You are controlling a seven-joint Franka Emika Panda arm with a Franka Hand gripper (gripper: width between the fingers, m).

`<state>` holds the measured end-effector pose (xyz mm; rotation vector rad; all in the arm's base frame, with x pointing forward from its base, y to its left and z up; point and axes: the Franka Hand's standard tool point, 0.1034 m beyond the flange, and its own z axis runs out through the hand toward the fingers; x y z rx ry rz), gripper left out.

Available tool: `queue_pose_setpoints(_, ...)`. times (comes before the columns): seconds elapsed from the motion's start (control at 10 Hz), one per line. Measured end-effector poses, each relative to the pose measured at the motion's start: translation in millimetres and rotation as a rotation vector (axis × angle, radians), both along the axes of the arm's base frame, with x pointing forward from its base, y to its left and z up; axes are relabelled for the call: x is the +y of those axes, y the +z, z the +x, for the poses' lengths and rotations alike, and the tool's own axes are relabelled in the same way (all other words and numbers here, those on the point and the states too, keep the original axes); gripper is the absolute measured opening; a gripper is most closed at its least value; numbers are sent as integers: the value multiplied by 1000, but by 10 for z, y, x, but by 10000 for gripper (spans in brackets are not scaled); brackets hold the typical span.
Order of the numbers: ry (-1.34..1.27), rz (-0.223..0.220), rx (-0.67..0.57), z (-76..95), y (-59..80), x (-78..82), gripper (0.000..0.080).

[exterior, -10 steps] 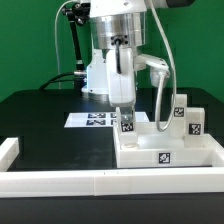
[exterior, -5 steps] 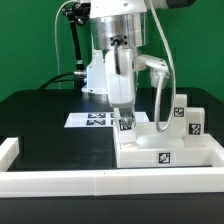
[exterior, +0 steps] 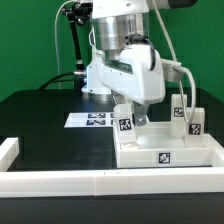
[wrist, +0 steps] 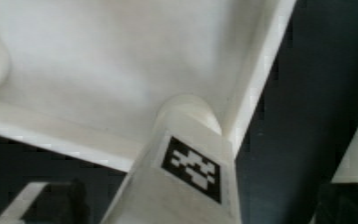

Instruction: Assemble square table

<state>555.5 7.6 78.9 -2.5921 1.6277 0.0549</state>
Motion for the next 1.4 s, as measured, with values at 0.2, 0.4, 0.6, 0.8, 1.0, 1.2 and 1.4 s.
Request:
queue_pose_setpoints(0.2,168,-3,-16,0,-2,-10,649)
queue_pose_setpoints(0.4,325,-6,-29,-1,-3,-25,649)
queue_pose_setpoints(0.6,499,-10,-47,5,0,-46,649)
queue_pose_setpoints(0.8,636,-18,-66,22,7,-51,649)
queue_pose_setpoints(1.0,739,-24,-78,23,6,-61,649)
queue_pose_setpoints(1.2,760,-24,-79,19,1,-76,483)
queue_pose_setpoints(1.4,760,-24,-79,18,-1,-79,341)
